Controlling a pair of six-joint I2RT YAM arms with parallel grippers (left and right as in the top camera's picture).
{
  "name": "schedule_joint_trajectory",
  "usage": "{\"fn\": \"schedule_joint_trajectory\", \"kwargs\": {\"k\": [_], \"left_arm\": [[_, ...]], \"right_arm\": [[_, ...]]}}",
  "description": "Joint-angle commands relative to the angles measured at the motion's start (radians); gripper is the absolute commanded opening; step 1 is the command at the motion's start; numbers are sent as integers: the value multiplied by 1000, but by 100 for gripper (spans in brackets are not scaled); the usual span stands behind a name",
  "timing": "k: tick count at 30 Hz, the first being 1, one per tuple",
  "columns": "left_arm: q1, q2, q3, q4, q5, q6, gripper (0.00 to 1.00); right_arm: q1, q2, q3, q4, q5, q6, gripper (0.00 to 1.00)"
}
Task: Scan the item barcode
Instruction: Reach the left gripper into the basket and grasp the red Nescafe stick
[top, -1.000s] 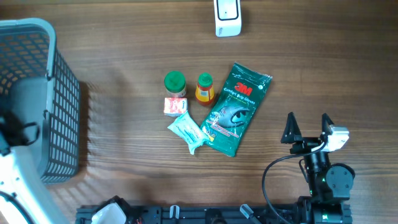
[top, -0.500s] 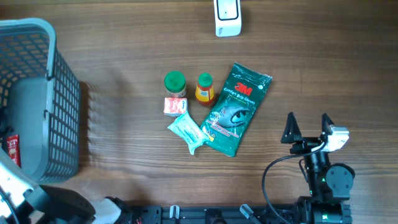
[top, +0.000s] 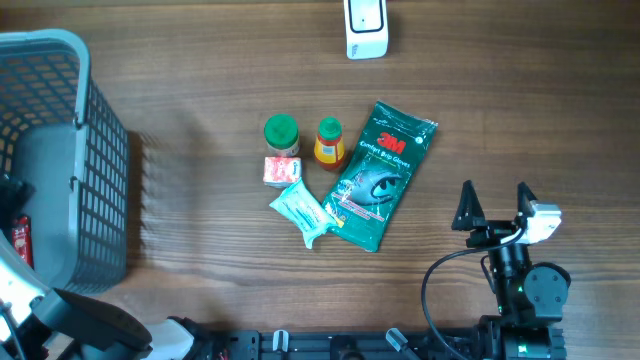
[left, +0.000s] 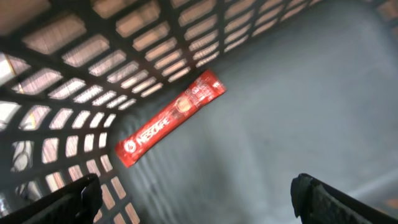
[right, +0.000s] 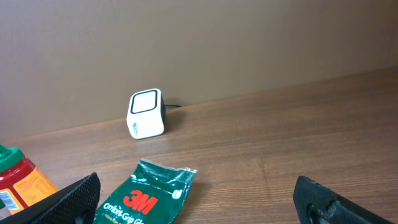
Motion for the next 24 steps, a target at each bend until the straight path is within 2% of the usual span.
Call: {"fn": "schedule_joint_trajectory", "kwargs": {"k": [1,4,11,15,24], "left_arm": [[48,-3,-135,82,5,31,100],[78,-3,-220,190,5,48,100],[126,-3,-391,454,5,208,100],[143,-1,-438,572,22,222,100],[145,95,-467,672,55,221,100]], "right_arm": [[0,0,-1,3,11,-1,100],[0,0,-1,3,11,-1,99],[0,0,-1,3,11,-1,100],[0,0,-1,3,11,-1,100],[0,0,-1,3,11,-1,100]]}}
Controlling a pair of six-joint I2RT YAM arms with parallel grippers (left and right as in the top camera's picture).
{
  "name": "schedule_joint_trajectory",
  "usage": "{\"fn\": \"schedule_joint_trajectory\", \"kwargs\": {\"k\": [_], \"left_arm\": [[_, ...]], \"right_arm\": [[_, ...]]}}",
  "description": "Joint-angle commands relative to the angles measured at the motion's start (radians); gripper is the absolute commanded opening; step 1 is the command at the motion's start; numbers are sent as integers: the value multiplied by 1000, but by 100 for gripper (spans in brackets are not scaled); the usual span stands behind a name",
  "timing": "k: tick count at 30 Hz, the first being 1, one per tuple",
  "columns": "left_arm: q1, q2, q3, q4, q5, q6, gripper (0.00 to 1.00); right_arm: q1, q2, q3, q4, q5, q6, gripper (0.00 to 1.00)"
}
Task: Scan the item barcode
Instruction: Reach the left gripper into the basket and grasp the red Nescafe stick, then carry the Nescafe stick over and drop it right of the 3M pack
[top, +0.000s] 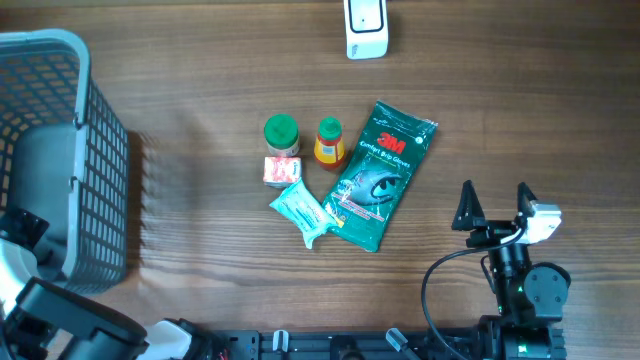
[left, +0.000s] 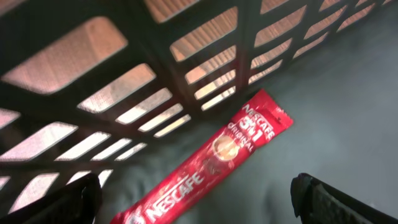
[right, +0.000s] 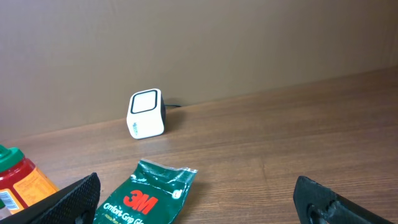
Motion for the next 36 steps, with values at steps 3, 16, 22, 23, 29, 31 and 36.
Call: {"fn": "schedule_joint_trajectory", "kwargs": {"k": [3,16,22,23,29,31,36], "left_arm": [[8,138,-16,11,52,21,100],[8,264,-16,-29,113,-9,9],[5,243,-3,-35,137,-13,4],[-2,213,32,-35,187,-13,4],[-36,66,229,-43,382,-133,4],[-53,22,301,-41,488,-173,4],[-119,-70,453,-37,783,-204,4]], "right_arm": [[0,0,-1,3,11,-1,100],[0,0,-1,3,11,-1,100],[0,0,-1,3,11,-1,100],[0,0,-1,3,11,-1,100],[0,0,-1,3,11,-1,100],[0,0,-1,3,11,-1,100],[0,0,-1,3,11,-2,100]]}}
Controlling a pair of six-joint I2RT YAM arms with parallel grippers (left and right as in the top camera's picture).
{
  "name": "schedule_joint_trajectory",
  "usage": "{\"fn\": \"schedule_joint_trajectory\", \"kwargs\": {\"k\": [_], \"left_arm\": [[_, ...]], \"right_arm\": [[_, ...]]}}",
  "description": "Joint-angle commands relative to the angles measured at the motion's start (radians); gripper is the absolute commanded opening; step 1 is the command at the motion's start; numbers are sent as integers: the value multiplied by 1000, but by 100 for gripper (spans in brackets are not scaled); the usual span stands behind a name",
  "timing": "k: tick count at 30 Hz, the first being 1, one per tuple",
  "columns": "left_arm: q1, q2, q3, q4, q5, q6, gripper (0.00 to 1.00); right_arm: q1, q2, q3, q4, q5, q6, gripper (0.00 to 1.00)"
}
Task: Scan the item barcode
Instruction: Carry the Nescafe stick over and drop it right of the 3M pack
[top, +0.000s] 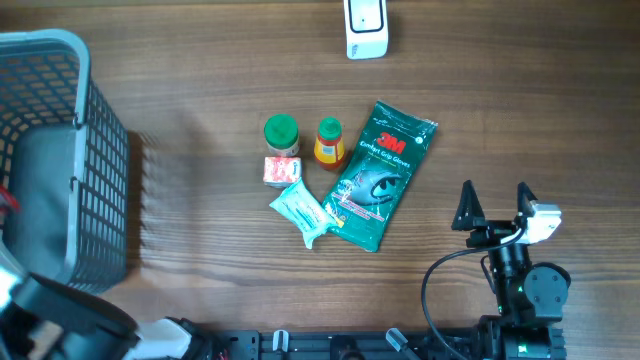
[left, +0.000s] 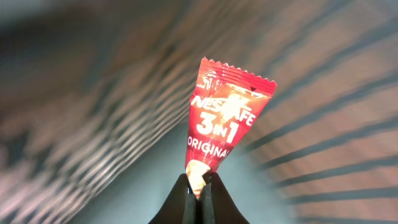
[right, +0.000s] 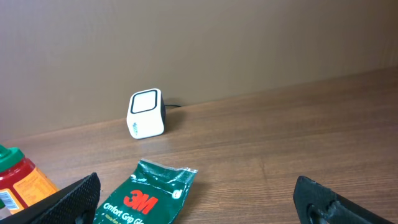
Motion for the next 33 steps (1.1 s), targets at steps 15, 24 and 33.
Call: {"fn": "schedule_joint_trajectory", "kwargs": {"k": [15,24,33], "left_arm": [[-508,-293,142,-303,500,-194,4],[-875,-235,109,-581,480,-31,4],[-1213,-220,108,-418,290,-10,4]], "right_arm": [[0,0,-1,3,10,-1,100],[0,0,-1,3,10,-1,100],[0,0,-1,3,10,-1,100]]}}
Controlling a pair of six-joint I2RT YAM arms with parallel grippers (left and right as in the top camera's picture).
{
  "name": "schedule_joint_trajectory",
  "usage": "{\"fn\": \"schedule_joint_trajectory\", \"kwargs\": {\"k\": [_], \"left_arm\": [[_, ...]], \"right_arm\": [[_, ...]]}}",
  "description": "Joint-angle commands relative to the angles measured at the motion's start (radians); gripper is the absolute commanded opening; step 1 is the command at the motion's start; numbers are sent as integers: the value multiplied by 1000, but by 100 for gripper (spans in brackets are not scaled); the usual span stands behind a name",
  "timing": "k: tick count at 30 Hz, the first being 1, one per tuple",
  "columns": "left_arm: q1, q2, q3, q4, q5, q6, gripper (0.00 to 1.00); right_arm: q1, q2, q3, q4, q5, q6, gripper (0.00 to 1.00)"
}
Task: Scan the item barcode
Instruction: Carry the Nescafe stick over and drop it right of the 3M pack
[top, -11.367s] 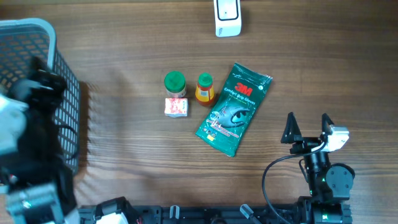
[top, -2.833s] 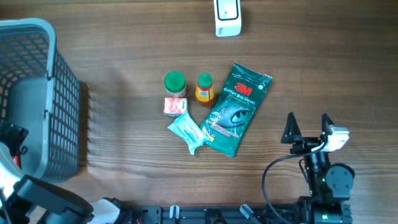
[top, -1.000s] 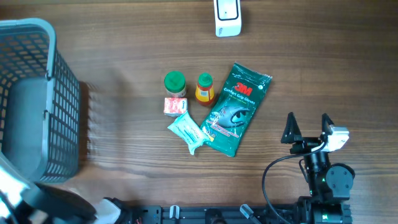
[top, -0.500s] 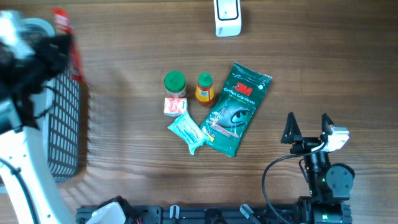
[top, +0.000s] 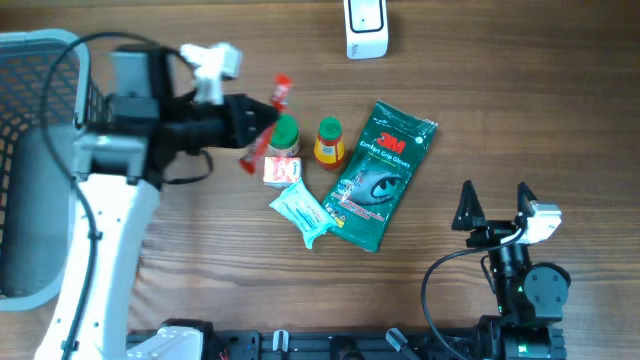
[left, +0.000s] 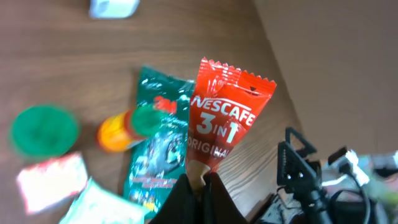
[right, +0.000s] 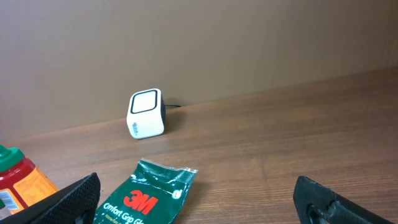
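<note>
A red Nescafe 3-in-1 sachet (left: 227, 118) stands upright in my left gripper (left: 200, 183), which is shut on its lower end. From overhead the sachet (top: 279, 93) hangs over the table just above the green-lidded jar (top: 282, 133), with my left gripper (top: 256, 123) beside it. The white barcode scanner (top: 366, 28) sits at the table's far edge, right of the sachet; it also shows as the scanner (right: 147, 114). My right gripper (top: 494, 207) rests open at the front right, nothing between its fingers (right: 71, 198).
Below the sachet lie an orange bottle (top: 329, 142), a green 3M glove pack (top: 381, 176), a small red packet (top: 281, 171) and a white-green pouch (top: 303, 214). The grey mesh basket (top: 45, 48) stands at the left edge.
My left gripper has moved from inside the basket to above the jars in the middle of the table, still holding the sachet. The right arm has not moved.
The sachet lay on the basket floor with my left gripper open above it, then closer over it. Then the gripper was shut on the sachet inside the basket. Now it holds the sachet over the middle of the table.
</note>
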Motion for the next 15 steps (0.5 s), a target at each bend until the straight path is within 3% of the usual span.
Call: {"fn": "schedule_joint_trajectory", "kwargs": {"k": [1,6,12,15], "left_arm": [[-148,14,-6,111,-150,38,4],[-319,100,-6,274,-367,38,4],[-453,289,-6,447,-379,33,4],[-508,399,-6,542,-379,-27,4]], "right_arm": [[0,0,-1,3,11,-1,100],[0,0,-1,3,11,-2,100],[0,0,-1,3,11,-1,100],[0,0,-1,3,11,-1,100]]}}
